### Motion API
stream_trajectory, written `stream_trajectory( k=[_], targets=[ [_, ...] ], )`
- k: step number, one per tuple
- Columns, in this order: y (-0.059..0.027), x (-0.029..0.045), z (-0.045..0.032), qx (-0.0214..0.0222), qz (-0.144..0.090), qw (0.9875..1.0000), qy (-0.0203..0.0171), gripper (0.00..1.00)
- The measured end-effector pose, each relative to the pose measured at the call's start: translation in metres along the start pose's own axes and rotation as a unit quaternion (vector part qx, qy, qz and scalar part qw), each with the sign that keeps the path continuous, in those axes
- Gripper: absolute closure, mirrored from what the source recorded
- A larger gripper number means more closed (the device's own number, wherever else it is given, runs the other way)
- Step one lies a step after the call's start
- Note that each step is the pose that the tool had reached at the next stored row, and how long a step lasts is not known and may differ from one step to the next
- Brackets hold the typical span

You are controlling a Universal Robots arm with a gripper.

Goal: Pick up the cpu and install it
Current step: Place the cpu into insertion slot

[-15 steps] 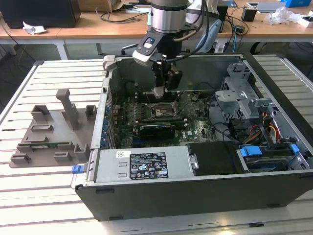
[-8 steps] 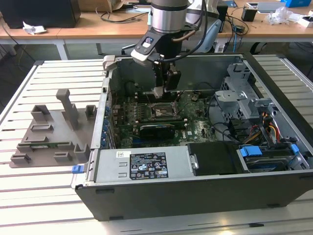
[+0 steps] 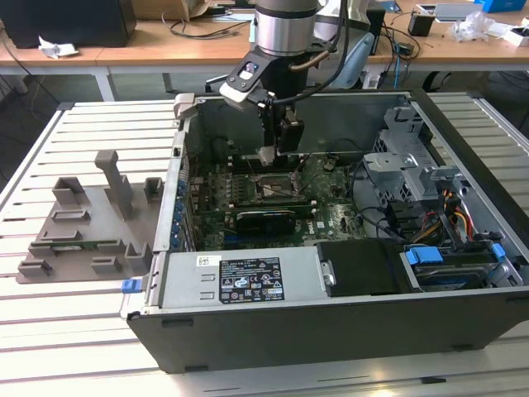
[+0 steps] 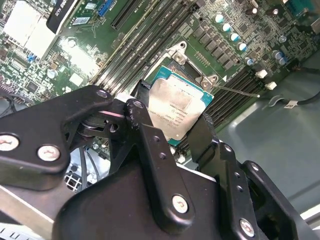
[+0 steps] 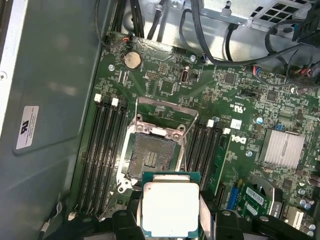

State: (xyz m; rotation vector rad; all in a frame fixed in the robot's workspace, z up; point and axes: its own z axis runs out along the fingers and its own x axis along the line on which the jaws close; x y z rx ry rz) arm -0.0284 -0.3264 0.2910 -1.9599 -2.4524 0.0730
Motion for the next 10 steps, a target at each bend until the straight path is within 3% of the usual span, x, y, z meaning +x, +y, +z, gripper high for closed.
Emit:
stream_trajectory(
  k=[10],
  targets=[
    [0.0,0.0,0.0,0.001,0.035,0.9994,0.0013,0.45]
  ],
)
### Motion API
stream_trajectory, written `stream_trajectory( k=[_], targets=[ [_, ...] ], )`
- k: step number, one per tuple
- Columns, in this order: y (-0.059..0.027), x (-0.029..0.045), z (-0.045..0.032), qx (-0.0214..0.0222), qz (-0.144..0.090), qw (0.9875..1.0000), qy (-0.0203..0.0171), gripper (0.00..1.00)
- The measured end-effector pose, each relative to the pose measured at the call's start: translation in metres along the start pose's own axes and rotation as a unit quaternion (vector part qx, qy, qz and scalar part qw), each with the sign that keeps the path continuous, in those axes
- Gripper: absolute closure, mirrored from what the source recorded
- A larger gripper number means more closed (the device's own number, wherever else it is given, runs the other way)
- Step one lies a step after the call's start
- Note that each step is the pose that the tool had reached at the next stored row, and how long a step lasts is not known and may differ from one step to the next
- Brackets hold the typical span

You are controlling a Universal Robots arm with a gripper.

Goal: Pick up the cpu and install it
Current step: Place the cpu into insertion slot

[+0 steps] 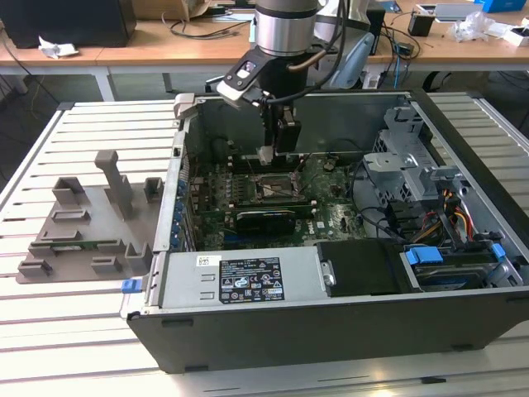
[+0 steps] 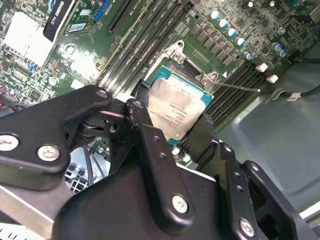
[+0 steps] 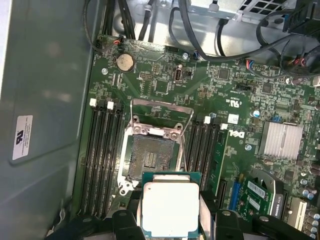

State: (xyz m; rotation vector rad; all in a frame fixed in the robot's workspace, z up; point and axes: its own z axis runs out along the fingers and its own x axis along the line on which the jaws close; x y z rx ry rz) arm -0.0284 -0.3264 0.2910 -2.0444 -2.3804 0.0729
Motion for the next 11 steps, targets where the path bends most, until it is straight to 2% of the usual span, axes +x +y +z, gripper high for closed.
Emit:
stream_trajectory(
  k=[11],
  targets=[
    [0.0,0.0,0.0,0.0007,0.026,0.9997,0.001,0.45]
  ],
)
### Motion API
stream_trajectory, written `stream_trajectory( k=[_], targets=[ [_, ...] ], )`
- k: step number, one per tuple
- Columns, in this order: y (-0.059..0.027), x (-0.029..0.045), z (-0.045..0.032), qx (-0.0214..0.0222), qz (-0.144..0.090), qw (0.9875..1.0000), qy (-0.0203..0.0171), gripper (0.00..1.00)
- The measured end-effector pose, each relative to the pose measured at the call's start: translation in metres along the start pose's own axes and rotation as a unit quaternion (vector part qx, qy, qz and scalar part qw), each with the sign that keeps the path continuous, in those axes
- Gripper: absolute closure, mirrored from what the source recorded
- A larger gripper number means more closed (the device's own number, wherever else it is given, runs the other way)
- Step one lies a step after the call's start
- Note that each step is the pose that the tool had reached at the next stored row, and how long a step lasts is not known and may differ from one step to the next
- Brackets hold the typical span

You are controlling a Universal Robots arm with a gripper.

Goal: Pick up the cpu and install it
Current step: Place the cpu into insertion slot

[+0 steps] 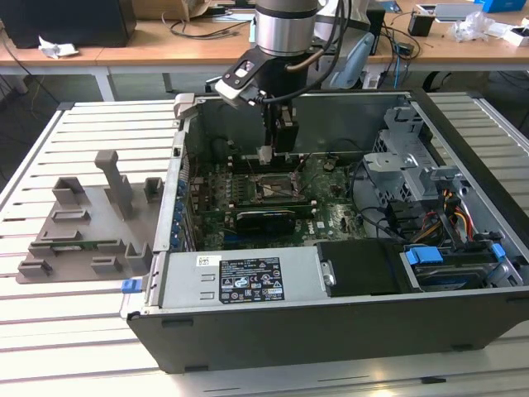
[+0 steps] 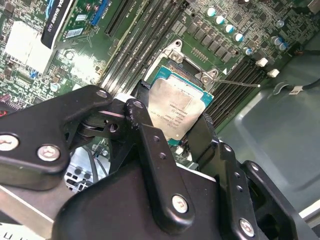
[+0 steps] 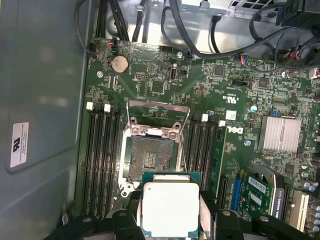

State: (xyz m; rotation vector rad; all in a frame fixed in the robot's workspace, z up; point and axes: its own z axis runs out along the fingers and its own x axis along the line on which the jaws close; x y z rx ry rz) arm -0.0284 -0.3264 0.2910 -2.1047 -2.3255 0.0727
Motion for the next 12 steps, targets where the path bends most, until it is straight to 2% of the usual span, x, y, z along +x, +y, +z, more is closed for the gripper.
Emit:
stream_trajectory(
  k=[12],
  targets=[
    [0.0,0.0,0.0,0.0006,0.023,0.9997,0.0008,0.45]
  ],
)
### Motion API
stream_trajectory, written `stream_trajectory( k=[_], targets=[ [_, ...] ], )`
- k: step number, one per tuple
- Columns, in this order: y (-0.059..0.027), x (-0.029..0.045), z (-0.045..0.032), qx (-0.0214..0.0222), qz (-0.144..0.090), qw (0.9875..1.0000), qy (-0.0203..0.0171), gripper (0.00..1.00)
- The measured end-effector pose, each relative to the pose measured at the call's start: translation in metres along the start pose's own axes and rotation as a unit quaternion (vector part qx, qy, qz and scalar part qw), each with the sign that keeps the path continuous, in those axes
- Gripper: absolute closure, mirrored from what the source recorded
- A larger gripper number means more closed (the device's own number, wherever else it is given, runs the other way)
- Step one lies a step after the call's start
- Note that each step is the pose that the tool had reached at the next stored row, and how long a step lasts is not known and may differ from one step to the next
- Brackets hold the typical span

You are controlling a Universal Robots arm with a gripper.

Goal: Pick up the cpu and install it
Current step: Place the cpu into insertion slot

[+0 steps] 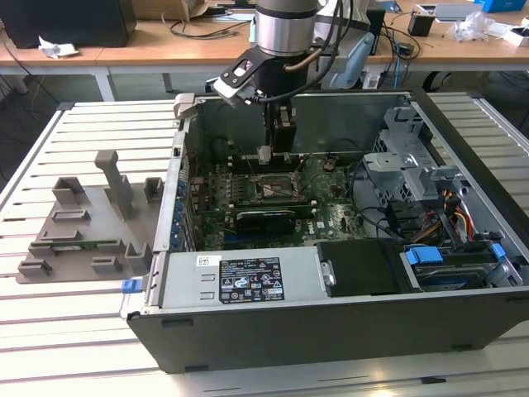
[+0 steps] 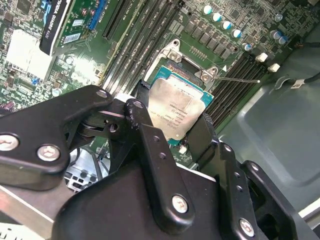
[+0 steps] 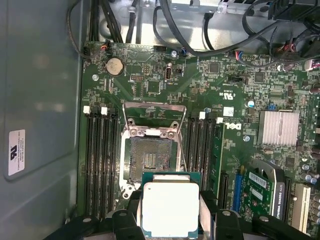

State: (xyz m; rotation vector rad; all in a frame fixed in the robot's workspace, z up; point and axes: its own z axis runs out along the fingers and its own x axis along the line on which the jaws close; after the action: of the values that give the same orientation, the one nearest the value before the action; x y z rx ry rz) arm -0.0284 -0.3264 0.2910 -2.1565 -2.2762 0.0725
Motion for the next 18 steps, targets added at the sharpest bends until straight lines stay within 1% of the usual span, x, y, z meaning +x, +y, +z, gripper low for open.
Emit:
stream_trajectory(
  k=[3,7,11,16,18],
  targets=[
    [0.001,0.0014,0.0033,0.0003,0.0,1.0,0.0001,0.45],
    [0.0047,0.0034,0.0161,0.0019,0.0,1.0,0.0001,0.45],
    [0.0061,0.0038,0.0234,0.0022,0.001,1.0,0.0001,0.45],
    [0.0071,0.0039,0.0288,0.0023,0.001,1.0,0.0001,0.45],
    [0.0075,0.004,0.0326,0.0023,0.001,1.0,0.0002,0.45]
  ],
)
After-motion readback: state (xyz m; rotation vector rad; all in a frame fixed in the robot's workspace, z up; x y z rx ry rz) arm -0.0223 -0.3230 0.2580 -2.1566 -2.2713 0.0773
